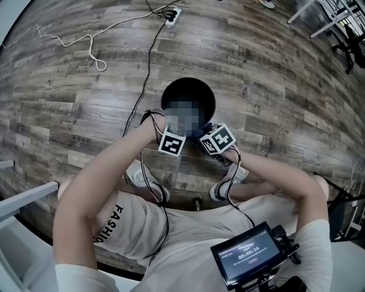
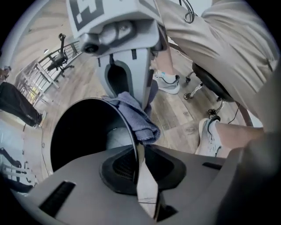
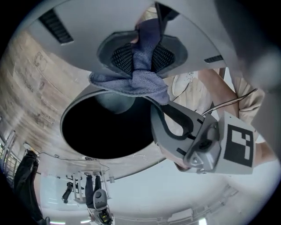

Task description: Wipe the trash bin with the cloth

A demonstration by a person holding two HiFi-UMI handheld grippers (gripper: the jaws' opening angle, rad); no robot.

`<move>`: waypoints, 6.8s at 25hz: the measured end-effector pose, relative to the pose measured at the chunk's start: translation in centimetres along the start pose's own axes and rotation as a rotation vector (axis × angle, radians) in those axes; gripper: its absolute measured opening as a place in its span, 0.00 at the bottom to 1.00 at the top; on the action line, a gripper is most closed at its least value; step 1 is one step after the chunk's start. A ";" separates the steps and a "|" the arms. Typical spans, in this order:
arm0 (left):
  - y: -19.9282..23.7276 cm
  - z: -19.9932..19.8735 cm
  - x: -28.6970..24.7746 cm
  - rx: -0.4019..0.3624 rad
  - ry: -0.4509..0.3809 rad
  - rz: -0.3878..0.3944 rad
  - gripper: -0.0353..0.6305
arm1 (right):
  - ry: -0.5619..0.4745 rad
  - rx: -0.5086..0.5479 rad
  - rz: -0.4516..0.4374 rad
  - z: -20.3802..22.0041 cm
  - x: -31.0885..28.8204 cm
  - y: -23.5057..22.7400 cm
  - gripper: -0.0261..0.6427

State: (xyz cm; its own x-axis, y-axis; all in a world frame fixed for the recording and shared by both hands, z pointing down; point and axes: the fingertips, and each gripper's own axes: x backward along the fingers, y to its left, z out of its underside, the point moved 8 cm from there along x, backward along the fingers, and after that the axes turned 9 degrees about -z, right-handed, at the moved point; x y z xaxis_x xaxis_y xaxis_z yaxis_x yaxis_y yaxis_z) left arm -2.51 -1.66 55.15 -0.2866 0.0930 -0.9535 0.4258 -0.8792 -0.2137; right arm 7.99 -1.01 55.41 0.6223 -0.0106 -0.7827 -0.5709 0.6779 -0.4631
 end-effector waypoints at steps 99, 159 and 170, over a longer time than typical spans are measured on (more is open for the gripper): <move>0.6 -0.8 1.9 0.176 -0.081 0.006 0.23 | -0.083 0.114 -0.006 0.9 2.3 2.4 0.15; -0.5 -0.1 0.2 0.105 0.061 0.035 0.09 | -0.093 -0.031 0.035 0.4 0.3 1.3 0.15; -0.4 -0.2 0.1 0.101 0.047 0.052 0.09 | -0.032 -0.029 0.064 3.3 -6.4 -2.3 0.15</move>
State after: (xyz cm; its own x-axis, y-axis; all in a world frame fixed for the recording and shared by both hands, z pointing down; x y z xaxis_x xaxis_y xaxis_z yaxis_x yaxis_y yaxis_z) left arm -2.54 -1.16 55.08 -0.2248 0.0659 -0.9722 0.3501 -0.9256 -0.1437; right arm 7.03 -0.08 62.87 0.6005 0.0564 -0.7976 -0.6252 0.6550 -0.4243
